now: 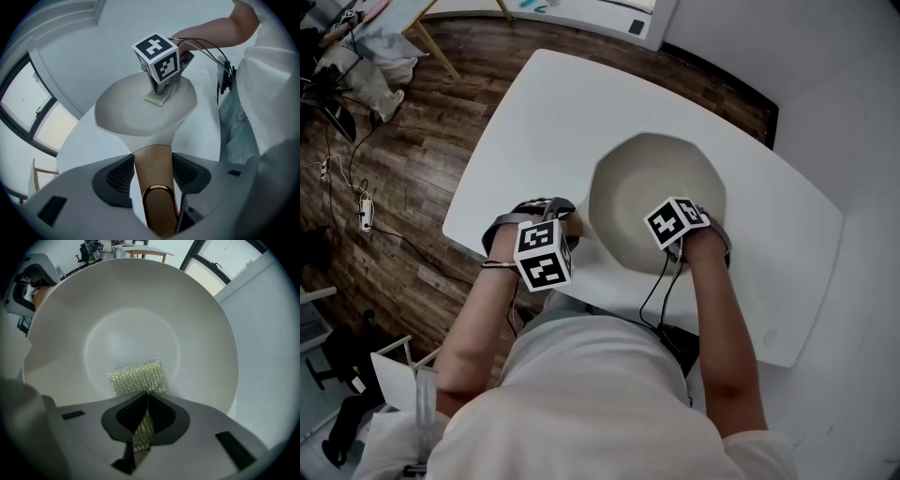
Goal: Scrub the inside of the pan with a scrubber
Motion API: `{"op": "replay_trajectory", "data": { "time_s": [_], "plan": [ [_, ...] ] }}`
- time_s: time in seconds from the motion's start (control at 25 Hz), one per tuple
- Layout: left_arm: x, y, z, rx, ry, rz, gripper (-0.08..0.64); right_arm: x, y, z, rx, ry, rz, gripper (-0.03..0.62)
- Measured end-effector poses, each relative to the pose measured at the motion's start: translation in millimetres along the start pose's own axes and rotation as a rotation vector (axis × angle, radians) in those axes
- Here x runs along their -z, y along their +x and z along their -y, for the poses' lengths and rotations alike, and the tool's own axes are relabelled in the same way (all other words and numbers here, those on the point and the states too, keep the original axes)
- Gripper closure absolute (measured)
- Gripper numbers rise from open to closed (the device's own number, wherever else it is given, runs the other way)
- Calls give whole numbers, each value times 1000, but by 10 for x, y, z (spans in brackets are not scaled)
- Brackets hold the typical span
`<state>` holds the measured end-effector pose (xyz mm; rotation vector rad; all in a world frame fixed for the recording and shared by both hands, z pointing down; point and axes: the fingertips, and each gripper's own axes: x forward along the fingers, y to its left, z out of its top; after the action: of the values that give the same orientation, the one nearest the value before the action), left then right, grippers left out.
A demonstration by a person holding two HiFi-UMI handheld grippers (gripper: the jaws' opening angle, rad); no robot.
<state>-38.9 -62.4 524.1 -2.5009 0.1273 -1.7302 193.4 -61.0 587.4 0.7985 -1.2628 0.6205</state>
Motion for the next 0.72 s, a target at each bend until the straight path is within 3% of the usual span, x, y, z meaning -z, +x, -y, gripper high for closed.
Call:
{"op": "replay_trajectory", "data": {
  "time_s": [0.72],
  "plan": [
    [-8, 7, -38, -2, 5, -6, 311, 96, -178, -626, -294, -109, -72, 565]
  ]
}}
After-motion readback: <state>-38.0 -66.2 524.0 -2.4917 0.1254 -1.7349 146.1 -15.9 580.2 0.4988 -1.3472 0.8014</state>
